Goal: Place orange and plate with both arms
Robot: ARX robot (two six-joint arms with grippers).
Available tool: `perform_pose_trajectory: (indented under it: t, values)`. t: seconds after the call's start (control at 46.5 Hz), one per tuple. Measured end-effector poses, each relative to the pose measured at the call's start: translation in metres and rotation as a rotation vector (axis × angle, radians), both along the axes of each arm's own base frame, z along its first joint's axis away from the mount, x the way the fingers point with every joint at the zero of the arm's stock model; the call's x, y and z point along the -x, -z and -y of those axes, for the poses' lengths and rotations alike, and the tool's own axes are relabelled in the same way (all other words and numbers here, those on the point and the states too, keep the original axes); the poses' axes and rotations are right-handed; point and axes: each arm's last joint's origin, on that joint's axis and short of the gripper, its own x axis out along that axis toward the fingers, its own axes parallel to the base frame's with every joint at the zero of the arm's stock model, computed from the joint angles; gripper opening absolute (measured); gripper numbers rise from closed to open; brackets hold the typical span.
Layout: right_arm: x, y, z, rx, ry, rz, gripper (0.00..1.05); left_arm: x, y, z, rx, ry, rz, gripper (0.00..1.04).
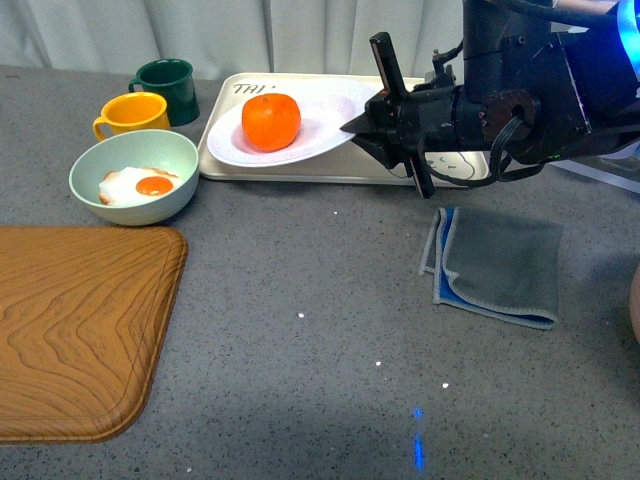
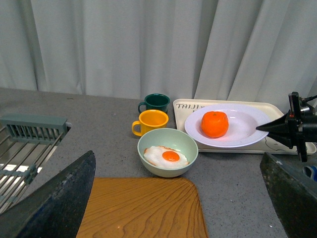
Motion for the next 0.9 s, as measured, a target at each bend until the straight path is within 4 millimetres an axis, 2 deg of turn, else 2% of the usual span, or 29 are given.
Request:
perform_pose_trajectory:
  t: [0.086, 0.301, 0.387, 0.452, 0.624, 0.688, 0.731, 0.817, 0.903]
  values:
    - [-0.003, -0.001, 0.0, 0.033, -0.006, 0.004, 0.02, 0.0, 0.0, 0.0, 0.0, 0.0, 0.0, 0.98]
    - [0.004, -0.001, 0.008, 0.102, -0.016, 0.072, 0.45, 0.0, 0.0, 0.0, 0.0, 0.0, 0.0, 0.98]
    - [0.01, -0.005, 0.011, 0.132, -0.016, 0.097, 0.55, 0.0, 0.0, 0.0, 0.0, 0.0, 0.0, 0.98]
    - [0.015, -0.013, 0.014, 0.156, -0.023, 0.135, 0.64, 0.0, 0.0, 0.0, 0.0, 0.0, 0.0, 0.98]
    - [0.028, -0.048, 0.022, 0.301, -0.012, 0.302, 0.95, 0.0, 0.0, 0.0, 0.0, 0.0, 0.0, 0.98]
    - [0.037, -0.051, 0.028, 0.58, 0.212, 0.596, 0.84, 0.0, 0.0, 0.0, 0.0, 0.0, 0.0, 0.98]
    - [0.054, -0.05, 0.038, 0.775, 0.338, 0.727, 0.75, 0.0, 0.0, 0.0, 0.0, 0.0, 0.0, 0.98]
    - [0.083, -0.053, 0.055, 0.986, 0.423, 0.823, 0.63, 0.0, 0.0, 0.0, 0.0, 0.0, 0.0, 0.98]
    - [0.106, -0.064, 0.069, 1.07, 0.432, 0.878, 0.52, 0.0, 0.0, 0.0, 0.0, 0.0, 0.0, 0.98]
